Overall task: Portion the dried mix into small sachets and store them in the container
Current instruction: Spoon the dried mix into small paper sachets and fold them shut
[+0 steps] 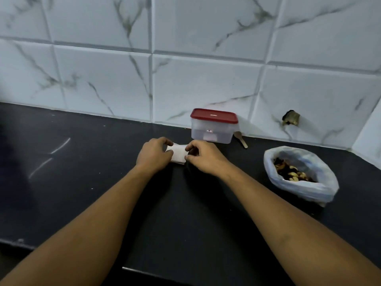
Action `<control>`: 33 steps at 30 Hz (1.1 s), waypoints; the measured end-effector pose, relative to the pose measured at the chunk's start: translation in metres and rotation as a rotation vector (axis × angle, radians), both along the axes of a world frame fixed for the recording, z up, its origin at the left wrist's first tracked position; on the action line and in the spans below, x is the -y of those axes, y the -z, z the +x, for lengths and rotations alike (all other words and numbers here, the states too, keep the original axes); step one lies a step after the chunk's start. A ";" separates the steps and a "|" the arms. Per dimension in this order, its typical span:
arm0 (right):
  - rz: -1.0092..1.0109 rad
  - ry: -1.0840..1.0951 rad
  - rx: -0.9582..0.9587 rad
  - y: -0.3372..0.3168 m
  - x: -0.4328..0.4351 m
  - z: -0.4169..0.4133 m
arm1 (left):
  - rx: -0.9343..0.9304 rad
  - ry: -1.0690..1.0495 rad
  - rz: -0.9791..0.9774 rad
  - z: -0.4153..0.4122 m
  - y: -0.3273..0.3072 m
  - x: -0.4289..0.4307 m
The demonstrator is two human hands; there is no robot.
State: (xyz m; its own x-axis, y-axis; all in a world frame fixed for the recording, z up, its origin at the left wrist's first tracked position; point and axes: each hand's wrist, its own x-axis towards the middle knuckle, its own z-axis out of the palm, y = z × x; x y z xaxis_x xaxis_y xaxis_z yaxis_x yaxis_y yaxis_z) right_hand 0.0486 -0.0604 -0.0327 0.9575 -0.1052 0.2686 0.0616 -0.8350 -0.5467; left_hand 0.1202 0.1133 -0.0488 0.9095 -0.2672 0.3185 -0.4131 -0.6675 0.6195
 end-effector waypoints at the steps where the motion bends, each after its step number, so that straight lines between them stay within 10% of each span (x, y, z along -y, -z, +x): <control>1: 0.003 0.006 0.011 0.002 -0.001 0.006 | -0.009 0.007 0.058 0.003 0.002 0.002; 7: -0.101 0.078 -0.073 0.011 0.002 0.037 | -0.092 0.073 0.376 0.008 0.004 0.010; 20: -0.178 -0.098 -0.126 0.005 -0.004 -0.007 | -0.044 0.002 -0.095 -0.026 0.001 -0.016; 33: -0.114 -0.104 -0.052 0.008 -0.020 -0.096 | -0.025 0.178 0.024 -0.102 0.006 -0.040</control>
